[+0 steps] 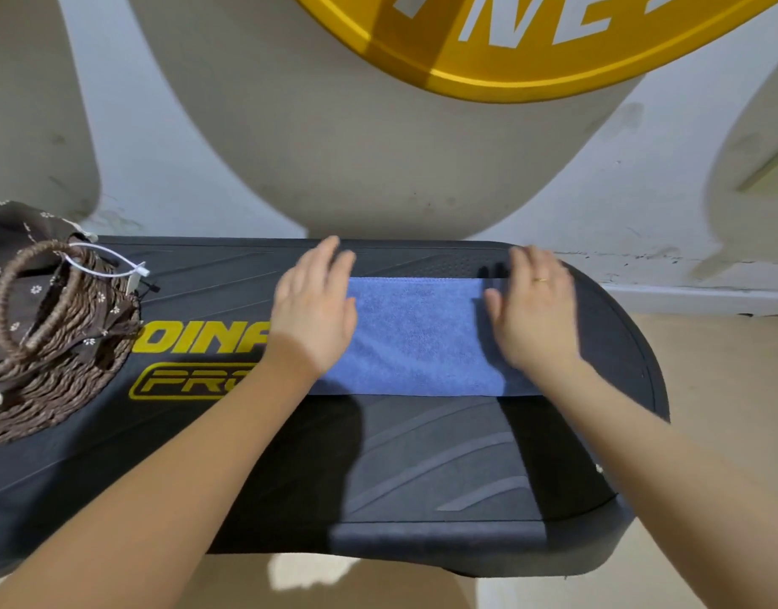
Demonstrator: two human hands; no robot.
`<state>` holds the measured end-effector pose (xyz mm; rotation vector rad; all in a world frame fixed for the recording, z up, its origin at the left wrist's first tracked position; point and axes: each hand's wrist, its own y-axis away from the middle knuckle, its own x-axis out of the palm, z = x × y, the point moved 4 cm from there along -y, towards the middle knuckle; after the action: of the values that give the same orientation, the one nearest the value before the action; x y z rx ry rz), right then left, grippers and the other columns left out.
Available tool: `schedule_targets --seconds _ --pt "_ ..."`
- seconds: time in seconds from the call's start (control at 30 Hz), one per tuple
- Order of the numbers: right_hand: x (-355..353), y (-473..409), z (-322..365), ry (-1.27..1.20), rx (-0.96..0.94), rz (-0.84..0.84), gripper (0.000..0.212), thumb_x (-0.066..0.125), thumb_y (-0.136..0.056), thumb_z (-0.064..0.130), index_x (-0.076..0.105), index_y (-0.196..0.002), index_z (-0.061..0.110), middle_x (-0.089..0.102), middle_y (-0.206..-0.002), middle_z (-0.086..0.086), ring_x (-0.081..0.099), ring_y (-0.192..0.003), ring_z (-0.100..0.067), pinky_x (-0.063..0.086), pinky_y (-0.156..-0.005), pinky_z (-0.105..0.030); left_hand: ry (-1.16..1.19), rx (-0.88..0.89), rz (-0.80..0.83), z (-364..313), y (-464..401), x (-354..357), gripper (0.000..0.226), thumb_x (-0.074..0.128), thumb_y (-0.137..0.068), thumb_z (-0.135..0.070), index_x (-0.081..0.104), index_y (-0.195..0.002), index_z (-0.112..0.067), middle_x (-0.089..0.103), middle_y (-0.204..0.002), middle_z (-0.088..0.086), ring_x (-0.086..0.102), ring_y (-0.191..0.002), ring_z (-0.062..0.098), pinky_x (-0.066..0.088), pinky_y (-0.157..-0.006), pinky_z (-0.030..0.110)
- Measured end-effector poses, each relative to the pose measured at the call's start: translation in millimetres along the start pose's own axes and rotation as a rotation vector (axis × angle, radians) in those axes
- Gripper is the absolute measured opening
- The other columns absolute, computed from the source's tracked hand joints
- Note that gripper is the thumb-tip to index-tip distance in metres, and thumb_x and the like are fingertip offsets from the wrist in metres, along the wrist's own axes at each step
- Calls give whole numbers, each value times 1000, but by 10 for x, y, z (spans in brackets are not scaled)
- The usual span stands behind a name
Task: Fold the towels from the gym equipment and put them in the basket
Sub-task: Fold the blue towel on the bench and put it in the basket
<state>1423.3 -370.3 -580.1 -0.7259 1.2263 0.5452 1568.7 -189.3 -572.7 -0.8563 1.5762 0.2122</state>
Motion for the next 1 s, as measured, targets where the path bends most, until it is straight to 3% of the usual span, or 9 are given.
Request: schedule_targets --seconds 0.1,0.17,0.23,0.3,0.4,0.57,0.73,0.93,1.0 --pt "139 225 569 -129 -271 145 68 26 -86 43 40 -138 2 33 -149 -20 30 -138 -38 25 -111 -50 13 75 295 -251 54 213 57 37 -96 -29 24 -144 -2 13 -156 15 17 -144 27 16 -116 38" --pt "260 334 766 -158 -282 342 71 16 -90 53 21 -148 12 11 -158 -9 10 -147 -26 10 -117 -41 9 -11 450 -209 147 354 68 32 -98 -40 0 -148 -7 -7 -158 8 -2 -146 19 0 -117 31" --pt "374 377 747 -75 -291 417 81 0 -81 64 7 -150 22 -1 -160 -1 -2 -147 -19 0 -118 -37 -22 -60 482 -94 237 403 81 26 -93 -57 -7 -147 -7 -12 -157 8 -7 -146 18 -4 -117 30" --pt "392 343 612 -5 -270 420 84 -4 -76 67 3 -150 28 -4 -159 2 -4 -147 -17 -3 -118 -38 -32 -70 484 -8 282 397 103 10 -73 -77 -8 -147 -8 -12 -157 8 -8 -146 18 -5 -116 31" --pt "327 291 298 35 -141 415 68 17 -92 61 2 -150 29 -6 -159 3 -4 -147 -16 -1 -118 -39 -43 -74 515 38 324 369 118 3 -55 -83 -8 -148 -10 -15 -157 7 -11 -145 18 -7 -116 31" --pt "223 297 -145 67 -19 386 67 24 -95 54 2 -150 23 -4 -159 2 -2 -147 -17 1 -119 -39 -53 -58 539 38 338 314 113 43 -74 -77 -9 -148 -9 -19 -156 10 -14 -145 20 -7 -118 33" --pt "176 353 -433 49 122 366 66 20 -96 52 0 -151 20 -4 -160 1 -3 -147 -19 1 -118 -41 -63 -56 533 63 367 287 128 21 -54 -91 -9 -148 -9 -17 -156 10 -14 -145 20 -5 -118 34" --pt "41 417 -630 37 265 461 68 18 -97 50 0 -150 11 -5 -159 -4 -6 -147 -22 5 -118 -43 -104 -84 562 13 383 183 112 41 -73 -77 -5 -148 -8 -13 -157 11 -12 -145 21 -4 -119 35" --pt "-78 406 -631 41 252 394 66 29 -98 46 15 -147 6 9 -157 -12 8 -145 -30 18 -114 -45 -140 -95 553 -67 337 141 108 37 -76 -77 -1 -148 -6 -8 -157 12 -8 -146 22 -4 -119 36"
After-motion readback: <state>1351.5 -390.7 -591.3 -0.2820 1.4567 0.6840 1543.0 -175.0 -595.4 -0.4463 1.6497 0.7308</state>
